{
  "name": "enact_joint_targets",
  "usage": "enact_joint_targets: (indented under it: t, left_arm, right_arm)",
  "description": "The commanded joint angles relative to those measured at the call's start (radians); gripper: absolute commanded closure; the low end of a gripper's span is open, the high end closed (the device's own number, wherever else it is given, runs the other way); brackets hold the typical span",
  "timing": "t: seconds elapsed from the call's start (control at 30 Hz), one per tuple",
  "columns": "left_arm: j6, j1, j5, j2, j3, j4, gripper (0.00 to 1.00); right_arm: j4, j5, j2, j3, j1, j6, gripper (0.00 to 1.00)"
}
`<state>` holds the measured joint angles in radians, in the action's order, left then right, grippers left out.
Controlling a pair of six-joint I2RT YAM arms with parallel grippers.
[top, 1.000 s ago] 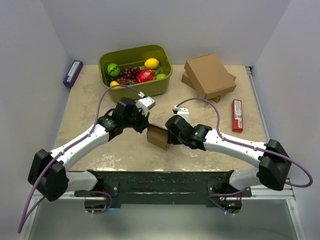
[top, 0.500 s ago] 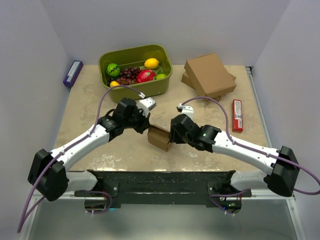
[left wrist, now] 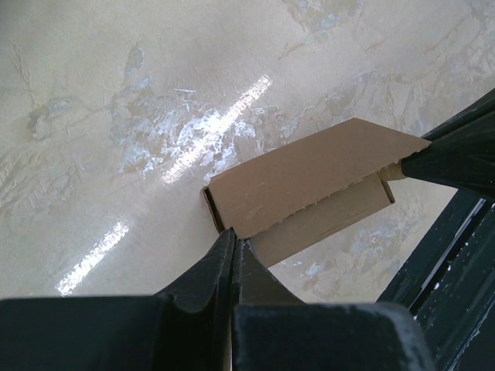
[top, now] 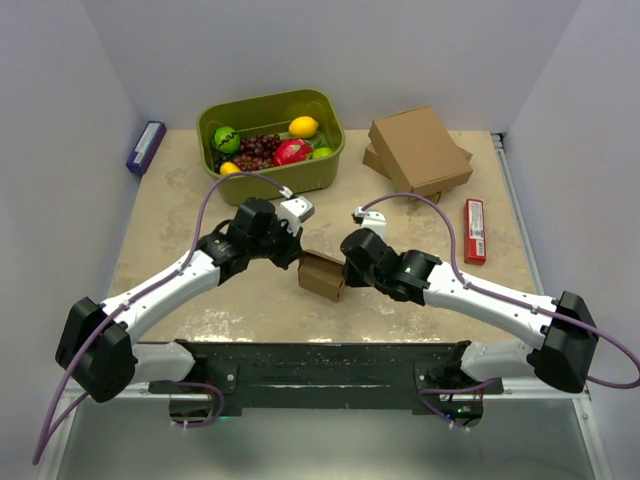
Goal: Fold the paper box
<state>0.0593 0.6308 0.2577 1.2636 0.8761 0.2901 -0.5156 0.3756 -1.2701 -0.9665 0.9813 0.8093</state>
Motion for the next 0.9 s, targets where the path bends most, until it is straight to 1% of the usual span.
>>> enact_joint_targets:
  t: [0.0,0.07,0.5,0.87]
  left_arm:
    - [0.04,0.018,0.018,-0.007,-0.028,-0.02,1.0]
    - [0.046,0.021,0.017,-0.007,-0.031,-0.022,1.0]
    - [0.097,0.046,-0.006,-0.016,-0.083,-0.026,1.0]
    - [0.125,0.061,-0.018,-0.021,-0.127,-0.017,1.0]
  right_arm:
    - [0.008,0.034,-0.015,-0.025,0.002,-0.009,0.97]
    - [0.009,0.032,-0.02,-0.021,0.002,-0.012,1.0]
    - [-0.007,0.048,-0.051,0.005,0.028,-0.002,1.0]
    - [-0.044,0.083,-0.109,0.009,0.091,0.042,1.0]
